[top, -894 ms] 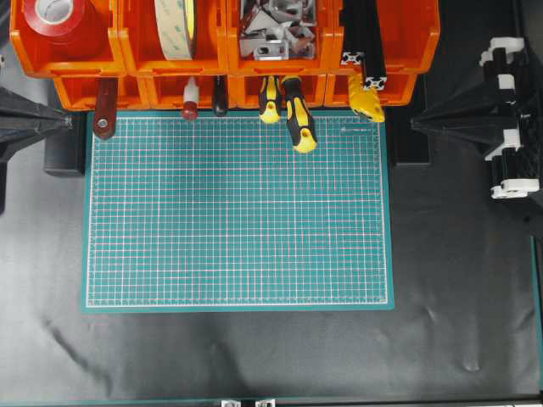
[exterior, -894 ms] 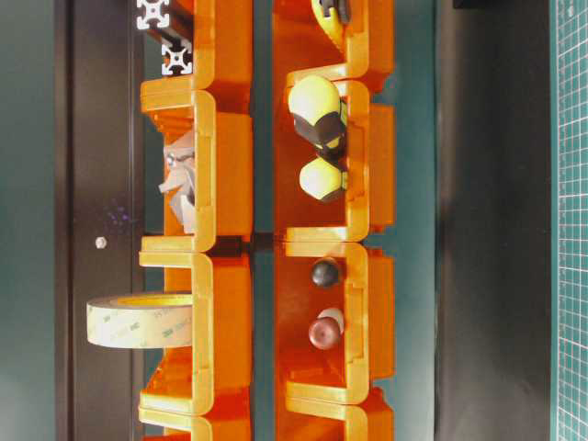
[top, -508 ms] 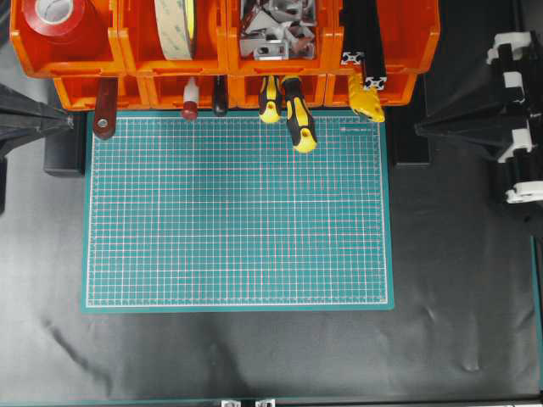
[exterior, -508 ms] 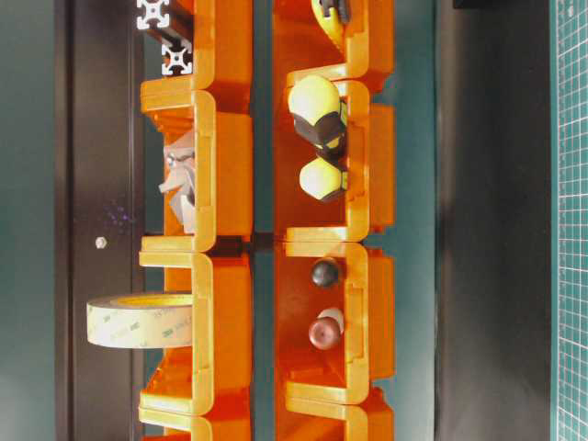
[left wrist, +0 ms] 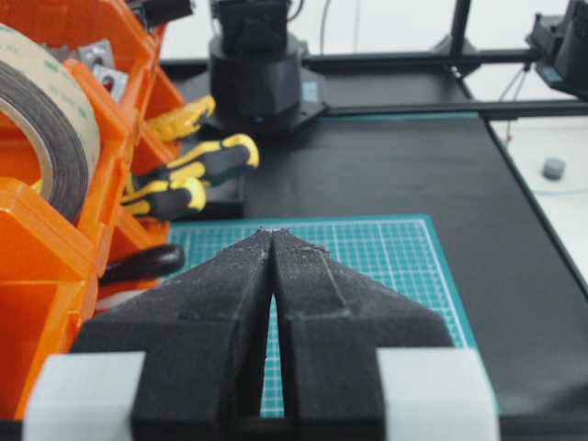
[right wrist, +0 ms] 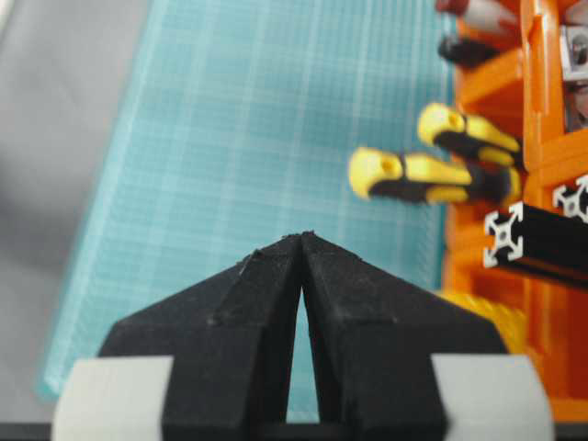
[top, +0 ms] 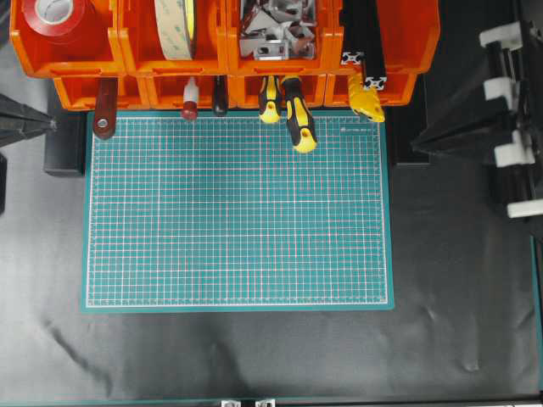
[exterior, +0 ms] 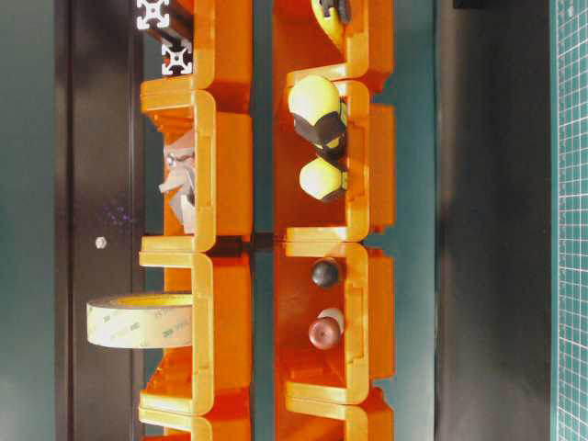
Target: Pick cutter from container rack with right arm.
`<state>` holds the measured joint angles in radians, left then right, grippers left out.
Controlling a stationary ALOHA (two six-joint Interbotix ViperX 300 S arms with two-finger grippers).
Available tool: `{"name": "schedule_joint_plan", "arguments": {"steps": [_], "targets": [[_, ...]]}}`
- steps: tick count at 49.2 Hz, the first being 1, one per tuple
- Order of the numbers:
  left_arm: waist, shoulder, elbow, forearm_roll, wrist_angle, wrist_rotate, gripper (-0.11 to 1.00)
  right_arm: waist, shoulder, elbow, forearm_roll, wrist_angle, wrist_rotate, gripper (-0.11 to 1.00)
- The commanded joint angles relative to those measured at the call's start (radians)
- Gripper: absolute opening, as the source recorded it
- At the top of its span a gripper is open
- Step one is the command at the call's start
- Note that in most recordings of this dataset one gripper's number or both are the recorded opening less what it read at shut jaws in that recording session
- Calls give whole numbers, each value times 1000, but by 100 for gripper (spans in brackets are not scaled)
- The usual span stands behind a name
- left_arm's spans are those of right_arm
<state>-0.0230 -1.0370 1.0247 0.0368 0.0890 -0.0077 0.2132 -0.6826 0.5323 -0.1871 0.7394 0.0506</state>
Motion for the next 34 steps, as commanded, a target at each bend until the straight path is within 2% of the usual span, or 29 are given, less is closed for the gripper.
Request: {"name": "schedule_joint_plan", "arguments": {"steps": [1,6,14,17,20,24,34], "targets": [[-2,3,-31,2,0,-2,0,51,35,-55,-121,107,52,0],[-2,5,-29,3,0,-2,0,127,71,-48,-272,201,169,0],[-2,6,-25,2,0,-2,0,278,120,-14,-568,310,402,0],[0,6,-23,2,0,-2,0,319,132,6,-644,348,489,0],[3,6,-21,3,2,-2,0,350,141,34,-689,376,563,0],[3,8,-20,3,0,-2,0,379,147,71,-701,396,620,0],[5,6,-12,2,2,-3,0,390,167,140,-701,400,670,0]]}}
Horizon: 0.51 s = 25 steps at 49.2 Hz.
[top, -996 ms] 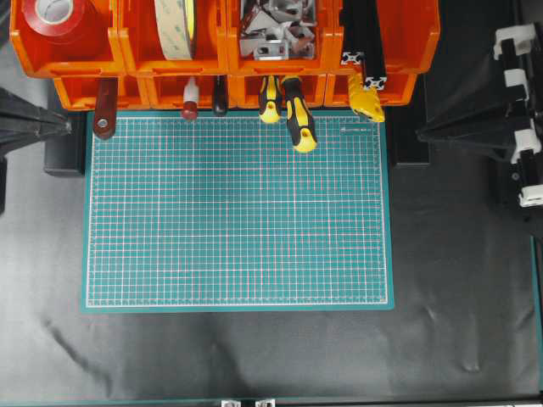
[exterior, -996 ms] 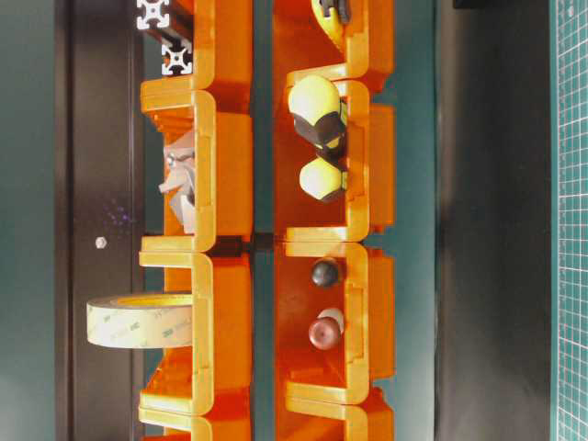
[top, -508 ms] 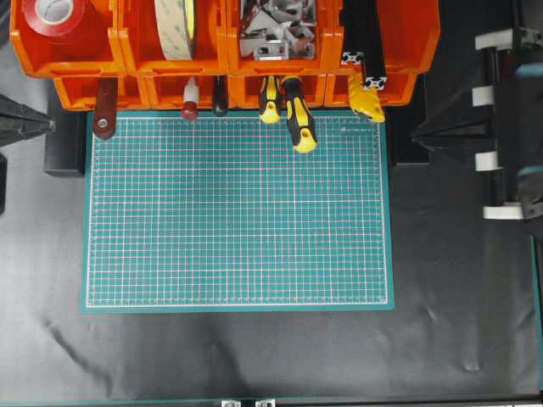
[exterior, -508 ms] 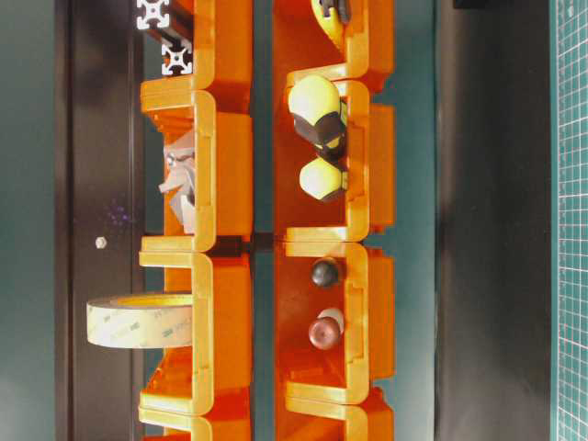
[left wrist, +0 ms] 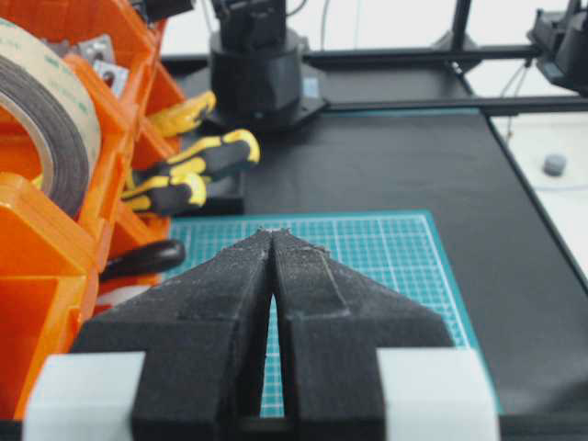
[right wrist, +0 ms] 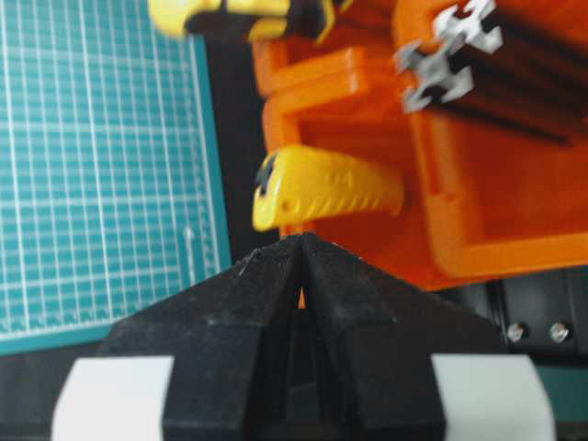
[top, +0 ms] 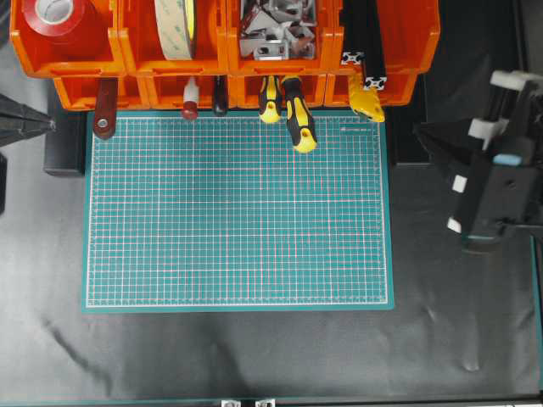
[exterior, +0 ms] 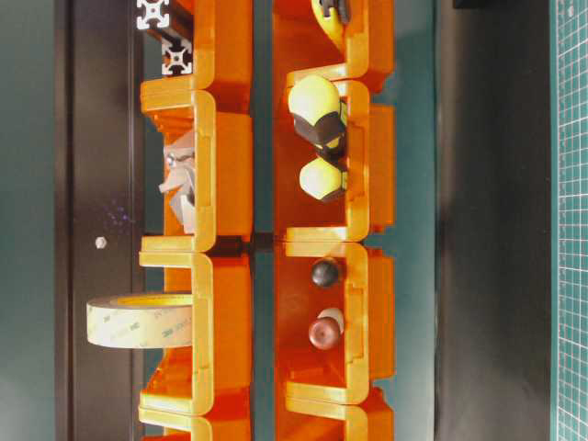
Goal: Pick cutter from container rack with right arm.
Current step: 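Move the right gripper toward the yellow cutter in the rack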
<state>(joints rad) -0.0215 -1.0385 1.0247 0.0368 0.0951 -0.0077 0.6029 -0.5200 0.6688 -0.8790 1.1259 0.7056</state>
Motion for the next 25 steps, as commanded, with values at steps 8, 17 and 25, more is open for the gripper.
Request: {"name": "schedule_joint_plan", "arguments": {"steps": [8,17,25], "targets": [[3,3,-3,2,-6,-3,0,-29,18,21,-12,-6,25,2],[3,2,0,3,-6,-3,0,-49,25,64,-28,-104,23,35],[3,3,2,2,-6,-3,0,-52,55,89,-98,-107,31,78]]}}
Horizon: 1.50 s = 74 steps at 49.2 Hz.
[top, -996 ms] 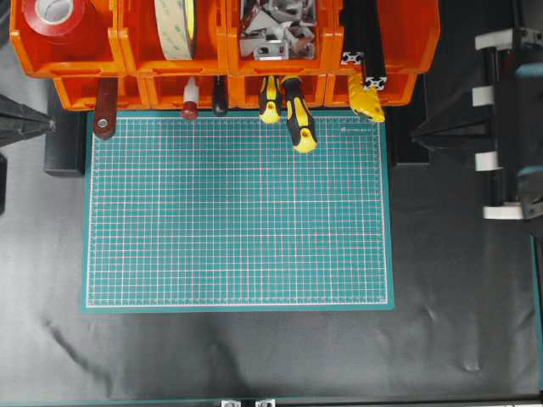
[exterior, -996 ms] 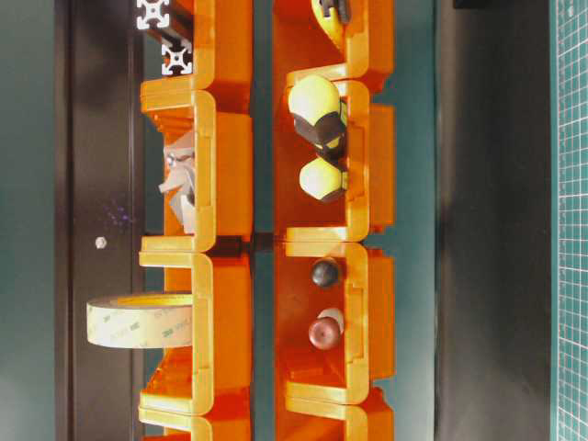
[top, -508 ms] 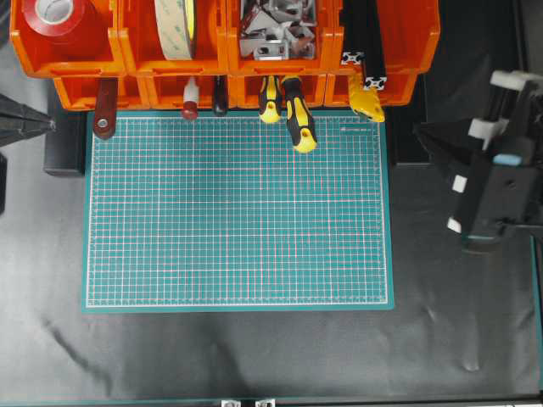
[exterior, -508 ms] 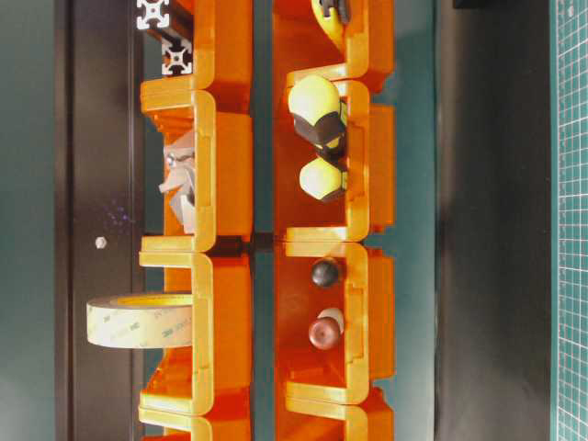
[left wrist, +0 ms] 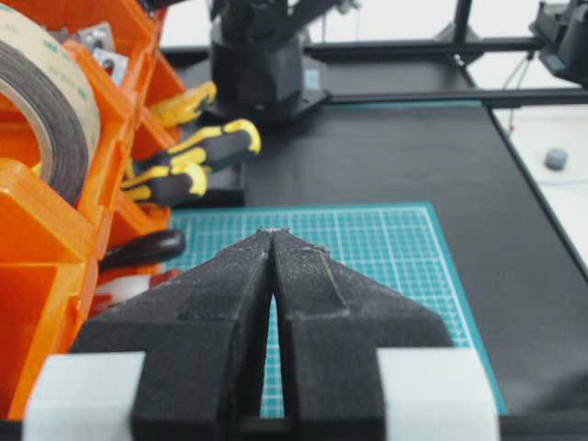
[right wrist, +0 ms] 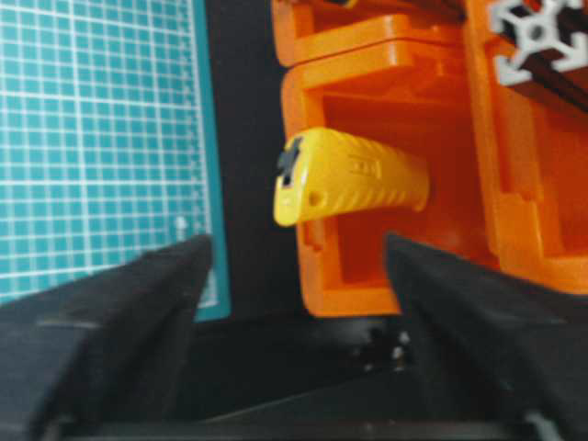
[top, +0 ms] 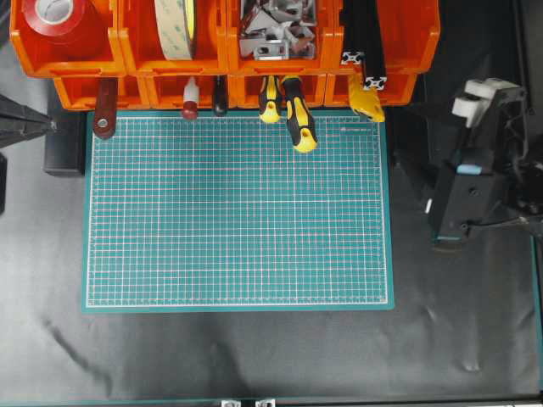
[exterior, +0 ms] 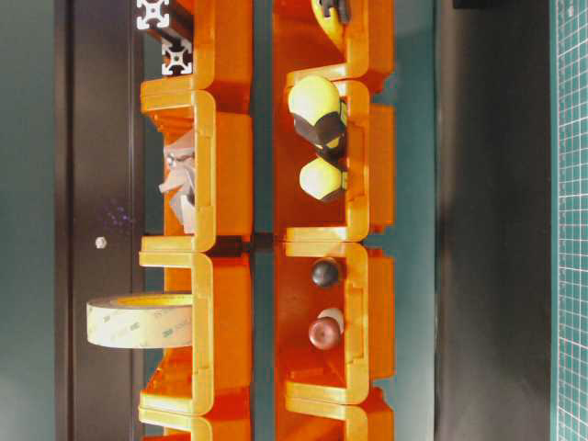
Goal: Pick cutter from container rack with right arm.
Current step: 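Move the right gripper toward the yellow cutter in the rack, then close the right gripper on the yellow cutter's end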
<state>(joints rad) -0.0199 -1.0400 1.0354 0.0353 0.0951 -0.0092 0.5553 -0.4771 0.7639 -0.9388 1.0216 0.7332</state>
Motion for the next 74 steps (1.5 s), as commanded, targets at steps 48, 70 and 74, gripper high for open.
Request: {"name": "schedule_joint_plan", "arguments": {"steps": [48,70,74], "targets": [[20,-38,-8,5,-6,-23,0,-239,173,40,-124,-199,28,73],[18,-34,-3,3,-6,-32,0,-204,173,34,-124,-190,138,34],[18,-35,-2,3,-5,-32,0,-176,173,20,-124,-166,149,34]]}}
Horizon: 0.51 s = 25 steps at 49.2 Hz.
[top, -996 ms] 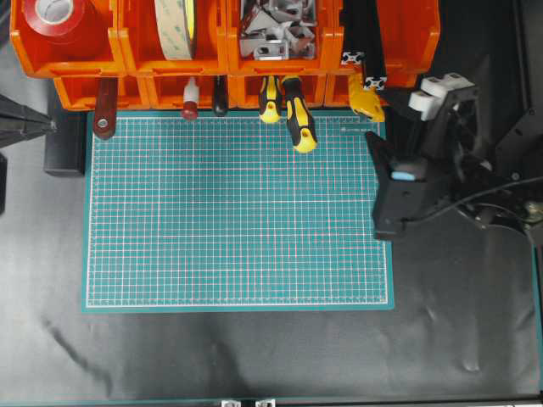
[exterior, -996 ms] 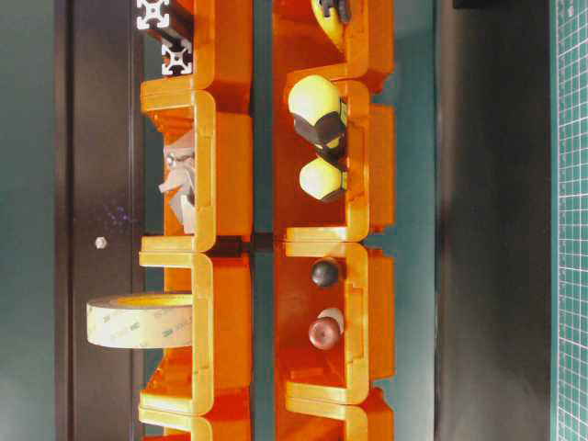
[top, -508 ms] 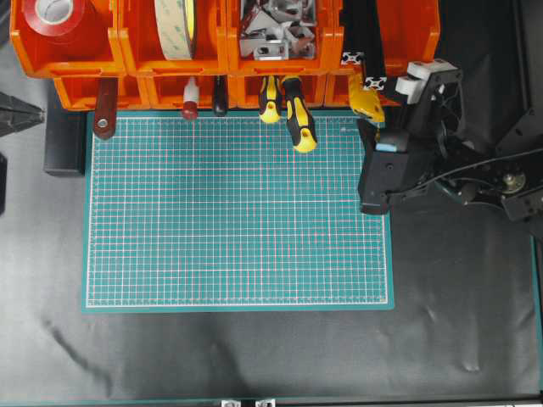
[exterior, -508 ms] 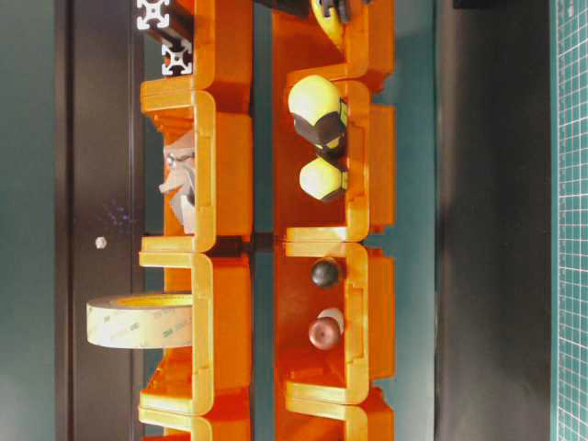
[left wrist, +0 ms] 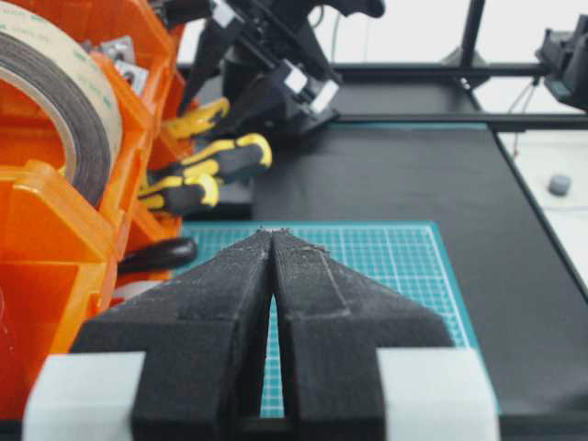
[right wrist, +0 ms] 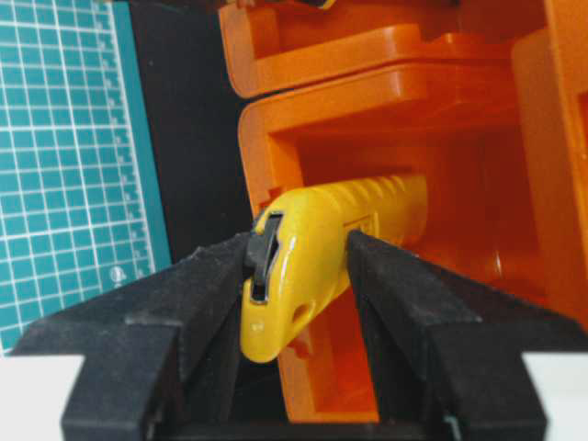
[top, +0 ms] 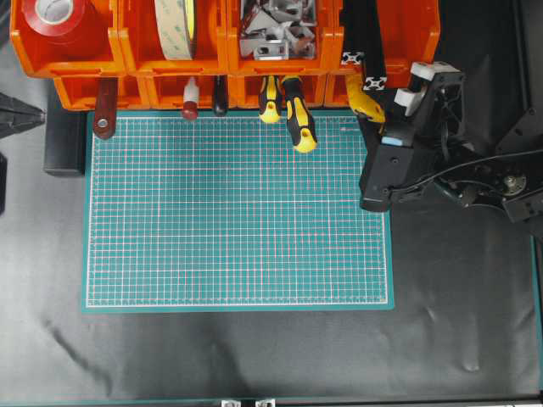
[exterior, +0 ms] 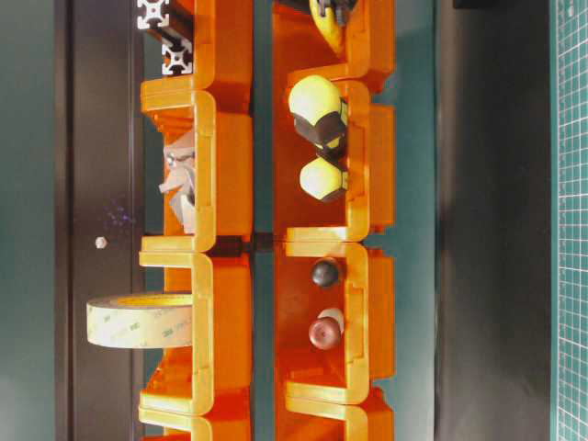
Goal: Pick cutter from container rack with right arm.
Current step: 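Close the right gripper on the yellow cutter's end, then pull the cutter out of the rack and carry it over the mat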
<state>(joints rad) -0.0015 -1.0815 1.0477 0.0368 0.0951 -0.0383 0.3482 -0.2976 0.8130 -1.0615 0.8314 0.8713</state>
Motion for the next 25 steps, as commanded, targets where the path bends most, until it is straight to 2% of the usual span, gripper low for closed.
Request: {"name": "schedule_joint_plan", "arguments": {"steps": [1,15,25], "targets": [[2,6,-15,2,-5,-3,0,37,-6,-35,-2,34,12,34],[0,5,-12,2,-6,-3,0,152,-8,-138,-2,233,-3,28],[2,2,-11,3,-5,-3,0,261,-14,-258,2,347,-9,28]]}}
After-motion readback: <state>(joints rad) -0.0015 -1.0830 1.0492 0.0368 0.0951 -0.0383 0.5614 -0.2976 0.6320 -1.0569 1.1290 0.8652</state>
